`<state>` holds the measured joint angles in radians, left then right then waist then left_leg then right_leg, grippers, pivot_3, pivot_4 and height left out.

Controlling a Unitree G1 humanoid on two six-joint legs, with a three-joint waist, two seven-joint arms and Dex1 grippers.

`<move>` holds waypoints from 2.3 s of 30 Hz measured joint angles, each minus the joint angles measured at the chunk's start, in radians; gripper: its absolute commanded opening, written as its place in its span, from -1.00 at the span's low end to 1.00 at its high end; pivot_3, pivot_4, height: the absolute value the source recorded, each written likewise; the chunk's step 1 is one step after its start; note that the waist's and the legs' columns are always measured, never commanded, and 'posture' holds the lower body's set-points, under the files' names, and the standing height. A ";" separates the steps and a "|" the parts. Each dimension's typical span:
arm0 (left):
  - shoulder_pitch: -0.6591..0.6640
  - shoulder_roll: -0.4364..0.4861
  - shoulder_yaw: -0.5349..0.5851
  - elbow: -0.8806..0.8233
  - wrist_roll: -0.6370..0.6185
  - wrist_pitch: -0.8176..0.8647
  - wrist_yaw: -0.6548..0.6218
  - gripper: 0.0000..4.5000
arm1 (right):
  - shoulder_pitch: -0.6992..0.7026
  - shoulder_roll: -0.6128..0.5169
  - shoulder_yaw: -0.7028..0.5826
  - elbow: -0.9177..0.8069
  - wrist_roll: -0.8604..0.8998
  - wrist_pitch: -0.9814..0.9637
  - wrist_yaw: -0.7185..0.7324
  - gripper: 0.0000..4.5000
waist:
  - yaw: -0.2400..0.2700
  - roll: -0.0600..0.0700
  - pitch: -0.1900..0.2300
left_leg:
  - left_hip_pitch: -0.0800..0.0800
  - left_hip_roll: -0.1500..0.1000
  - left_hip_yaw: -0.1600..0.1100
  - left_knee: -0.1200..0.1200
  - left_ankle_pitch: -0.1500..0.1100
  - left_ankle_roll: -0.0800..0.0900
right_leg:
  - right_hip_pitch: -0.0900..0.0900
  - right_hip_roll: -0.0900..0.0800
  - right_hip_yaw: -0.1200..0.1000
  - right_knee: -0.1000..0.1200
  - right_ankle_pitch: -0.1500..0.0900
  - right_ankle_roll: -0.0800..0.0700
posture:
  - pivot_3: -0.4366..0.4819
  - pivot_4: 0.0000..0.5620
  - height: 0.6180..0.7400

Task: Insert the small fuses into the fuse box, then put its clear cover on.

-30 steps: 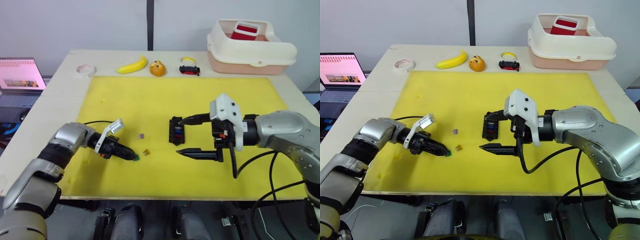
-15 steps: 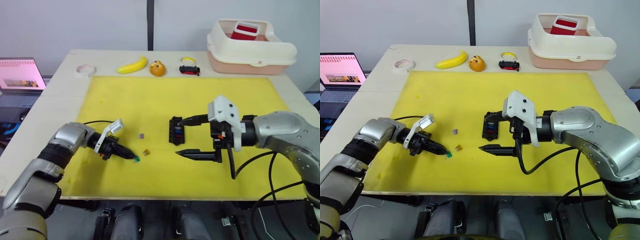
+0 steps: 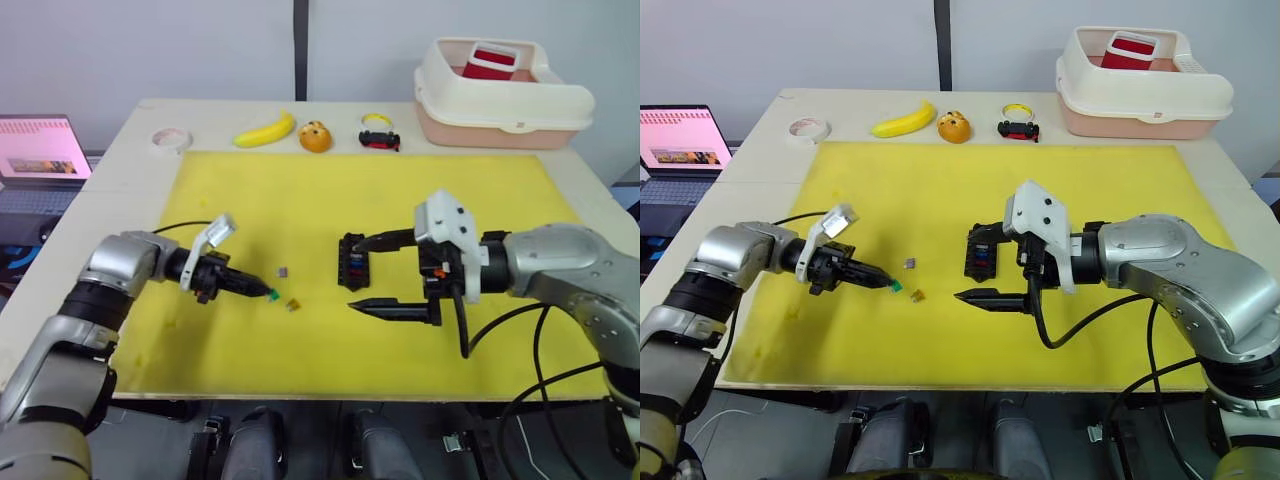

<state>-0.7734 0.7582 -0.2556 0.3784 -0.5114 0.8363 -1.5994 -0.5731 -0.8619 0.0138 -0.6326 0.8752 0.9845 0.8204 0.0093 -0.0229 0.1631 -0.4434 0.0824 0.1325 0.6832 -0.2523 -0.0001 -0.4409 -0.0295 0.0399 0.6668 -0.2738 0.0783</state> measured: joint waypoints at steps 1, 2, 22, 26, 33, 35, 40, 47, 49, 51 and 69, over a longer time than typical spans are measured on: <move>-0.011 0.000 0.023 -0.013 -0.008 0.006 0.011 -0.99 | -0.007 0.014 -0.006 0.005 0.018 0.018 -0.020 1.00 | 0.000 0.000 0.000 | 0.000 0.000 0.000 0.000 0.000 0.000 | 0.000 0.000 0.000 0.000 0.001 0.001 | -0.05 -0.47 0.98; -0.019 -0.003 0.042 -0.023 -0.016 0.010 0.019 -0.99 | -0.016 0.024 -0.009 0.011 0.031 0.031 -0.035 1.00 | 0.000 0.000 0.000 | 0.000 0.000 0.000 0.000 0.000 0.000 | 0.000 0.000 0.000 0.000 0.001 0.002 | -0.05 -0.47 0.98; -0.192 -0.203 0.194 -0.145 -0.109 -0.044 0.151 -1.00 | -0.301 0.232 -0.074 0.263 0.297 0.297 -0.418 0.88 | -0.008 0.000 0.000 | 0.000 0.000 0.001 -0.001 0.000 0.000 | 0.000 0.001 0.000 0.001 0.002 0.004 | -0.05 -0.47 0.98; -0.198 -0.204 0.194 -0.134 -0.109 -0.060 0.151 -1.00 | -0.301 0.232 -0.073 0.265 0.297 0.299 -0.422 0.22 | -0.009 0.000 0.000 | 0.000 0.000 0.000 -0.001 0.000 0.000 | 0.000 0.001 0.000 0.001 0.002 0.004 | -0.05 -0.47 0.98; -0.206 -0.204 0.194 -0.121 -0.109 -0.067 0.151 -1.00 | -0.301 0.231 -0.072 0.265 0.297 0.313 -0.421 0.22 | -0.011 0.000 0.000 | 0.000 0.000 0.000 -0.001 0.000 0.000 | 0.000 0.001 0.000 0.001 0.002 0.004 | -0.05 -0.47 0.98; -0.206 -0.204 0.194 -0.118 -0.109 -0.068 0.151 -1.00 | -0.301 0.231 -0.072 0.265 0.296 0.314 -0.421 0.22 | -0.013 0.000 0.000 | 0.000 0.000 0.000 -0.001 0.000 0.000 | 0.000 0.001 0.000 0.001 0.002 0.004 | -0.05 -0.47 0.98; -0.206 -0.204 0.194 -0.118 -0.109 -0.068 0.155 -1.00 | -0.301 0.231 -0.072 0.266 0.297 0.315 -0.420 0.11 | -0.022 0.000 0.000 | 0.000 0.000 0.000 -0.001 0.000 0.000 | -0.001 0.001 0.000 0.001 0.002 0.004 | -0.05 -0.47 0.98; -0.206 -0.202 0.194 -0.120 -0.109 -0.070 0.152 -1.00 | -0.301 0.231 -0.075 0.284 0.288 0.316 -0.419 -0.98 | -0.022 0.000 0.000 | 0.000 0.001 0.000 -0.002 0.000 0.000 | -0.001 0.001 0.000 0.001 0.002 0.004 | -0.05 -0.47 0.98; -0.206 -0.202 0.194 -0.120 -0.109 -0.075 0.151 -1.00 | -0.302 0.231 -0.075 0.284 0.288 0.316 -0.418 -0.98 | -0.022 0.000 0.000 | 0.000 0.001 0.000 -0.002 0.000 0.000 | -0.001 0.002 0.000 0.001 0.002 0.004 | -0.05 -0.47 0.98; -0.206 -0.202 0.194 -0.120 -0.109 -0.078 0.151 -1.00 | -0.302 0.231 -0.076 0.284 0.288 0.316 -0.418 -0.98 | -0.022 0.000 0.000 | 0.000 0.001 0.000 -0.002 0.000 0.000 | -0.001 0.002 0.000 0.001 0.002 0.004 | -0.05 -0.47 0.98; -0.176 -0.165 0.010 -0.020 0.213 -0.490 0.128 0.97 | -0.354 -0.045 0.301 0.411 -0.220 -0.070 0.052 -1.00 | -0.022 0.000 0.000 | 0.000 0.000 0.002 -0.002 0.000 0.000 | -0.002 0.002 0.001 0.000 0.002 0.003 | -0.05 -0.47 0.98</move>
<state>-0.9496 0.5927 -0.2453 0.3589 -0.2979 0.3463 -1.4711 -0.9267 -0.9065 0.3144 -0.2213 0.6548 0.9148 0.8722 -0.0129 -0.0228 0.1631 -0.4439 0.0827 0.1343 0.6812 -0.2524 0.0001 -0.4427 -0.0277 0.0404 0.6665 -0.2722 0.0814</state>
